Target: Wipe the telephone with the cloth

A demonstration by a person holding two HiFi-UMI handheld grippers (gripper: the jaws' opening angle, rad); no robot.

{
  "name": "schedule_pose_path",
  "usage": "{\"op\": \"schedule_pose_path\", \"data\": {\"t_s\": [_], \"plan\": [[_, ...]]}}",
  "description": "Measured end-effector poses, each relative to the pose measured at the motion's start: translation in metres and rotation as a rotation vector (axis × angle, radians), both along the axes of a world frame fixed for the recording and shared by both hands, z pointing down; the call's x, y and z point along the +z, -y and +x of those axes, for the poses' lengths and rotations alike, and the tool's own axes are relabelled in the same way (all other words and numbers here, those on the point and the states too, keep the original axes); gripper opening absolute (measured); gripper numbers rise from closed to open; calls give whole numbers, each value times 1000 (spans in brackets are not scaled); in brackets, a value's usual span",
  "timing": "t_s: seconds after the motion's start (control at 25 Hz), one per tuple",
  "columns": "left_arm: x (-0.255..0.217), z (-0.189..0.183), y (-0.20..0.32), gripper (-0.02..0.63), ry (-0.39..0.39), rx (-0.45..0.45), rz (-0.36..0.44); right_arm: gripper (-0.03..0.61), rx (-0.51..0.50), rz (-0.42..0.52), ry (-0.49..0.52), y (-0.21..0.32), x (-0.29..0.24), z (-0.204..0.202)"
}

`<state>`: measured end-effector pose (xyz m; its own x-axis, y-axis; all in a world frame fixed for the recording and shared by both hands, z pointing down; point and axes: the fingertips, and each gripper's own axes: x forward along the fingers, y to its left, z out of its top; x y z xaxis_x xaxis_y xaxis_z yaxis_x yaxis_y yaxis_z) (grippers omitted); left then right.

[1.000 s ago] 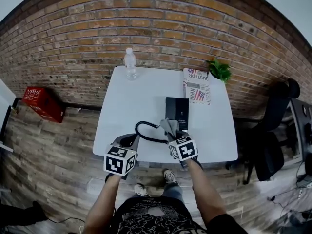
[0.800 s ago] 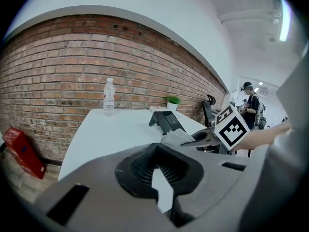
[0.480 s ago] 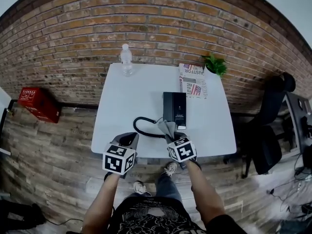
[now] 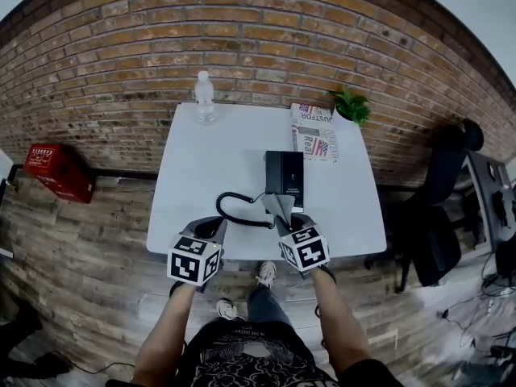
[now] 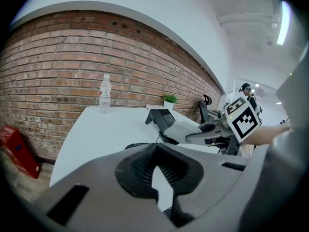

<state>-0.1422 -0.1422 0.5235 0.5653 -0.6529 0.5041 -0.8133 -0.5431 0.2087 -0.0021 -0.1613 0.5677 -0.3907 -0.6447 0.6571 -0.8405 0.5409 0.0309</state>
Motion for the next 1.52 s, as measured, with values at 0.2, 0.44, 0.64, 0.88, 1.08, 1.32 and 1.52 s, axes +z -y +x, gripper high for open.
{"op": "schedule_pose_path", "data": {"t_s": [0.2, 0.44, 0.64, 0.88, 1.08, 1.32, 1.52], "plan": [[-1, 4, 9, 6, -8, 1, 3, 11, 5, 82, -1, 21, -40, 9], [-3, 8, 30, 6, -17, -15, 4, 11, -19, 149, 11, 60, -79, 13], [-3, 9, 50, 6, -25, -45, -4, 11, -73, 174, -10, 100, -95, 6], [-2, 2, 74, 6, -41, -103, -12, 11, -147, 183, -58, 150, -102, -8], [1, -3, 89, 6, -49, -142, -22, 11, -220, 178, -136, 184, -89, -27], [6, -6, 95, 6, -54, -169, -34, 11, -312, 80, -212, 190, -46, -51], [2, -6, 101, 6, -55, -173, -26, 11, -322, 25, -231, 184, -26, -51]]}}
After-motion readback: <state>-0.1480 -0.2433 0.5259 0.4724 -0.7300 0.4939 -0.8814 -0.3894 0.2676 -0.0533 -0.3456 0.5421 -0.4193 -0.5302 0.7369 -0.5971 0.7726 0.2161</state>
